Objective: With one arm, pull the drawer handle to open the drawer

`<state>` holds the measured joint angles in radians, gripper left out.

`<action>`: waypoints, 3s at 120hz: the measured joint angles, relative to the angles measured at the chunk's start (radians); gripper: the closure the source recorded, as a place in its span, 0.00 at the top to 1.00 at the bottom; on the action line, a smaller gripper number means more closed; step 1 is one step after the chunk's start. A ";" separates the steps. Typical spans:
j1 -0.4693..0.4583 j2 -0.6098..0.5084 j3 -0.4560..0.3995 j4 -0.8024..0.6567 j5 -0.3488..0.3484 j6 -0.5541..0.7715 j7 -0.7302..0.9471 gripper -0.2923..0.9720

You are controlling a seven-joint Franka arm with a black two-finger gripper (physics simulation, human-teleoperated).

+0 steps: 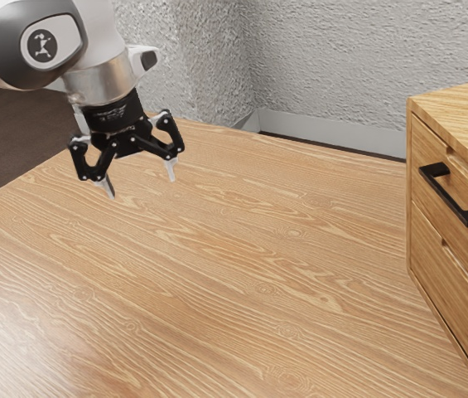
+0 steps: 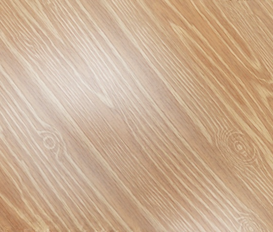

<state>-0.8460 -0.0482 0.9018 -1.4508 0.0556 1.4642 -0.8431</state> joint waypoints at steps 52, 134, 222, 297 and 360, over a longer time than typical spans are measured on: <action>0.013 -0.006 -0.007 0.092 -0.020 -0.017 -0.357 0.77; -0.240 -0.029 -0.011 -0.036 -0.571 0.507 -0.292 0.73; -0.337 -0.013 0.000 -0.164 -0.264 0.813 -0.269 0.50; -0.306 0.053 -0.007 -0.167 -0.368 0.892 -0.271 0.47; -0.392 0.097 -0.042 -0.151 -0.425 0.823 -0.273 0.43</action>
<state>-1.2379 0.0487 0.8597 -1.6022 -0.3693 2.2874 -1.1157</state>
